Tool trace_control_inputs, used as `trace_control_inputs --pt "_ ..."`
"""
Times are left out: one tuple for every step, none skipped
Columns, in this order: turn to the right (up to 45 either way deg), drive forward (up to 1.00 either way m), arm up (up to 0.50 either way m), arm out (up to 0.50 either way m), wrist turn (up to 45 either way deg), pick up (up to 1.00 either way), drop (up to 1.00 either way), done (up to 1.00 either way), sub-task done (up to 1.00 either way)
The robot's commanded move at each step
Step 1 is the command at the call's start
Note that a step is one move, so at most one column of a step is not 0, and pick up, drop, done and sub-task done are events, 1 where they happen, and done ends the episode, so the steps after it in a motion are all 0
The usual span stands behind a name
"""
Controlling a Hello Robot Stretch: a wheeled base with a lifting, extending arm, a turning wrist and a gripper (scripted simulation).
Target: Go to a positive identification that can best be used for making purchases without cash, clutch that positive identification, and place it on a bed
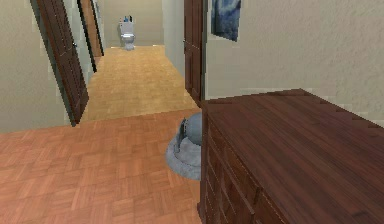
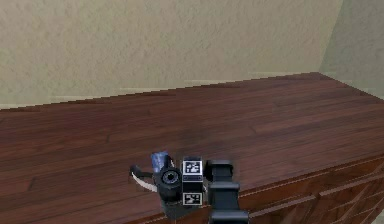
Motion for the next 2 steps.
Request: trace_control_inputs --pt "0.0 0.00 0.10 0.00 0.0 0.00 0.00 0.00 0.00" --pt "0.0 0.00 0.02 0.00 0.0 0.00 0.00 0.00 0.00"
